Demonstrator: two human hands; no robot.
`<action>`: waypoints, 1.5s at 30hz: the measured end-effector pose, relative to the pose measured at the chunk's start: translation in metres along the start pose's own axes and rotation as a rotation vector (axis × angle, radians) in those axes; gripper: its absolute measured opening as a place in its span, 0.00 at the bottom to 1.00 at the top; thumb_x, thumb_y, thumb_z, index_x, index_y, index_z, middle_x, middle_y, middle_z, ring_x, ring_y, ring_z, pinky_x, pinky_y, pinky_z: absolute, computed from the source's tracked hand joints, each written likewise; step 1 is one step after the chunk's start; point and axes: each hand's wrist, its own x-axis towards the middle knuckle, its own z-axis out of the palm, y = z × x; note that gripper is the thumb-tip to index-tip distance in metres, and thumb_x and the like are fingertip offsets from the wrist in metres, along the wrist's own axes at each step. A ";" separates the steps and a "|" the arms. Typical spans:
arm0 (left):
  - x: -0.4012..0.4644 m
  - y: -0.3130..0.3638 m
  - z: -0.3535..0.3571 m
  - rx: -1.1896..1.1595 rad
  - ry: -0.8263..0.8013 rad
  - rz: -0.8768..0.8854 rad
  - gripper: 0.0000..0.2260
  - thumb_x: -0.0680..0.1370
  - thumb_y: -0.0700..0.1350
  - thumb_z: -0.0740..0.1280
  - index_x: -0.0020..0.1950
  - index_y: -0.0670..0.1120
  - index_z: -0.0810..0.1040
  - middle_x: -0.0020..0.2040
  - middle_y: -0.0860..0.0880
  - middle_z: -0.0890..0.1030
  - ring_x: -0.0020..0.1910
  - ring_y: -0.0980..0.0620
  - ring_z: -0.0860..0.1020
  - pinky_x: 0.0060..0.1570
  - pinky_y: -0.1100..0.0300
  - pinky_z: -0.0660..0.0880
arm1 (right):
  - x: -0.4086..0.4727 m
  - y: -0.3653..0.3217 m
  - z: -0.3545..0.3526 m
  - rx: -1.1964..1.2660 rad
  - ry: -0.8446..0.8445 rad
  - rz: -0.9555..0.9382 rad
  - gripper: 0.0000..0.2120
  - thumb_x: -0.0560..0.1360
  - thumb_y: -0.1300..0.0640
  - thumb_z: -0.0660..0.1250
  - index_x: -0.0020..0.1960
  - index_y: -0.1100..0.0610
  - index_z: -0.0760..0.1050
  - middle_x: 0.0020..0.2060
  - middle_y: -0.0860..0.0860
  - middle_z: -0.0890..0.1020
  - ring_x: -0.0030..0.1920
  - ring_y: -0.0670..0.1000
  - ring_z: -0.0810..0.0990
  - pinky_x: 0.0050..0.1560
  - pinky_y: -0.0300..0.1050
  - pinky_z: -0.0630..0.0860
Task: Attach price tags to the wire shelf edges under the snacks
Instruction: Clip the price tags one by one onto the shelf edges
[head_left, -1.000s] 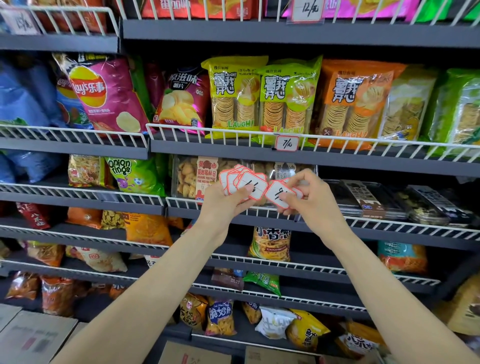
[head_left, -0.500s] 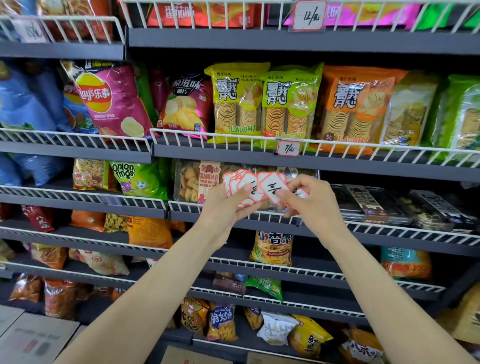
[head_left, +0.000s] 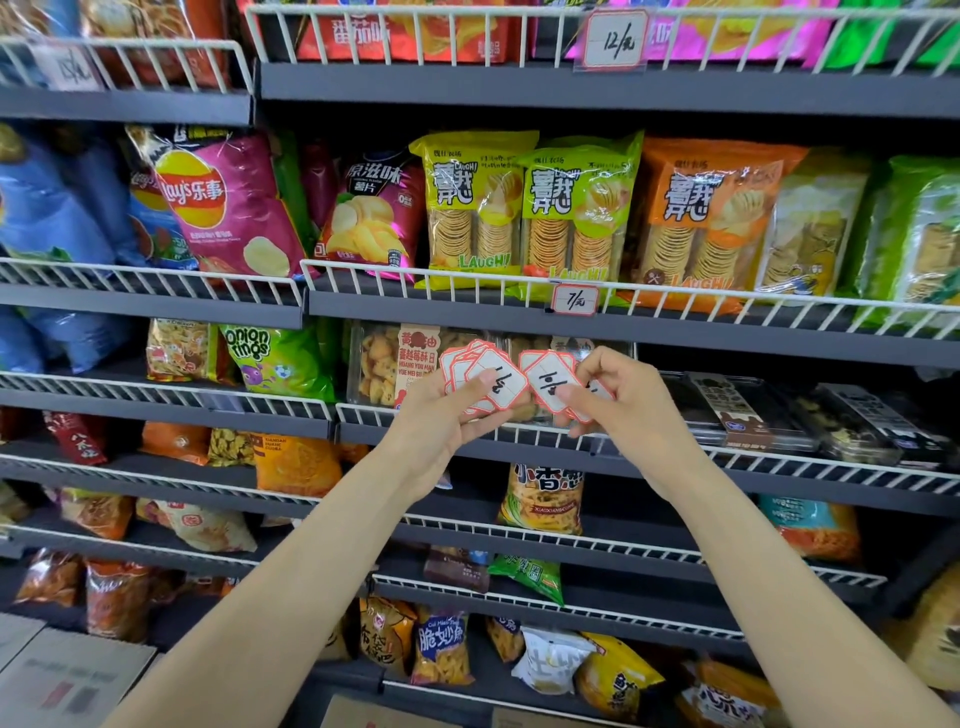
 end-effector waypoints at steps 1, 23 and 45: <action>0.000 0.001 -0.001 0.025 -0.006 -0.005 0.07 0.78 0.39 0.63 0.55 0.42 0.77 0.54 0.42 0.83 0.52 0.46 0.82 0.46 0.60 0.80 | -0.001 -0.001 0.000 0.008 -0.031 0.012 0.08 0.75 0.65 0.67 0.40 0.62 0.68 0.47 0.58 0.81 0.34 0.52 0.83 0.30 0.36 0.76; 0.001 -0.001 0.003 -0.060 0.012 -0.084 0.04 0.77 0.37 0.65 0.50 0.42 0.78 0.51 0.41 0.83 0.46 0.47 0.84 0.41 0.61 0.81 | 0.002 0.001 0.007 0.097 0.122 -0.001 0.08 0.74 0.63 0.68 0.39 0.60 0.70 0.43 0.52 0.84 0.35 0.45 0.81 0.33 0.40 0.80; 0.008 -0.025 0.002 -0.006 0.065 -0.057 0.07 0.78 0.39 0.64 0.55 0.42 0.78 0.52 0.42 0.83 0.49 0.46 0.83 0.48 0.56 0.81 | 0.006 0.033 0.042 0.023 0.118 0.076 0.05 0.81 0.58 0.56 0.53 0.60 0.66 0.52 0.57 0.79 0.46 0.48 0.80 0.41 0.42 0.81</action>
